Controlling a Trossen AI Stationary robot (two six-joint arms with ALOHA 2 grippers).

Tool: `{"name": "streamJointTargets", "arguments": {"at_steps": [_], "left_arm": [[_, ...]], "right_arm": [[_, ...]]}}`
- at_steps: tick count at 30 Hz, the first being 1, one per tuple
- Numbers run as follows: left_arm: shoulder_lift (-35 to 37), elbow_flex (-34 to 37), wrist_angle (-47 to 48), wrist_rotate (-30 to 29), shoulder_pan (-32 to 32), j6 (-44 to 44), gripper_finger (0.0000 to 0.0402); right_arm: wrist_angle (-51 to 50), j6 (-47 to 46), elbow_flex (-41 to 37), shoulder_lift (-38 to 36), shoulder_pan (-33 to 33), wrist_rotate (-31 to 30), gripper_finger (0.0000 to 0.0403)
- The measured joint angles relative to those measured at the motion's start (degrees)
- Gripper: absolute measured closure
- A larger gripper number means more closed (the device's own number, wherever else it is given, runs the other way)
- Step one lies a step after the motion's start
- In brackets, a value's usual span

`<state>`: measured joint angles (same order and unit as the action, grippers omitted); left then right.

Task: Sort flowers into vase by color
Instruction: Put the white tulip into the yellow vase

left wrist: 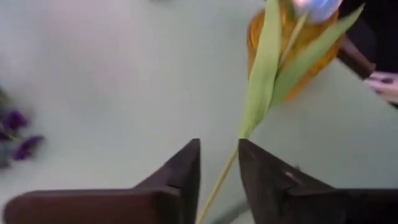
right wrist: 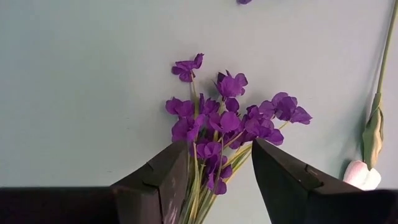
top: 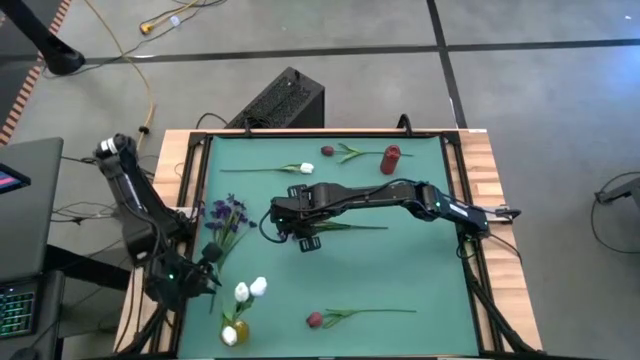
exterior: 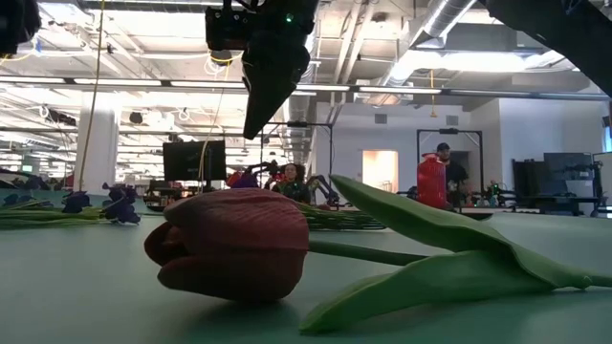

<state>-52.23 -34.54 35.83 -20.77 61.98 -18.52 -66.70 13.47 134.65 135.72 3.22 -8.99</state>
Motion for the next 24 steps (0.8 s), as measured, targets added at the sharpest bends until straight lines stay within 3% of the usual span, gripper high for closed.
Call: {"name": "streamJointTargets", "arguments": {"at_steps": [5, 9, 17, 24], "left_arm": [[-4.8, 1.9, -0.9, 1.3, 0.0, -1.5, 0.0228], [-8.4, 1.9, -1.5, 2.8, -0.2, 0.3, 0.0194], [-15.3, 1.9, -3.7, 6.4, -3.6, 2.1, 0.02], [-13.3, 1.8, -3.6, 8.0, -4.4, 2.9, 0.0226]], "right_arm": [[0.1, 0.0, 0.0, 0.0, 0.0, 0.0, 0.0198], [0.3, 0.0, 0.0, 0.0, -0.1, 0.0, 0.0198], [0.5, 0.0, 0.0, 0.0, -0.1, 0.0, 0.0198], [1.1, 0.0, 0.0, 0.0, -0.1, 0.0, 0.0198]]}}
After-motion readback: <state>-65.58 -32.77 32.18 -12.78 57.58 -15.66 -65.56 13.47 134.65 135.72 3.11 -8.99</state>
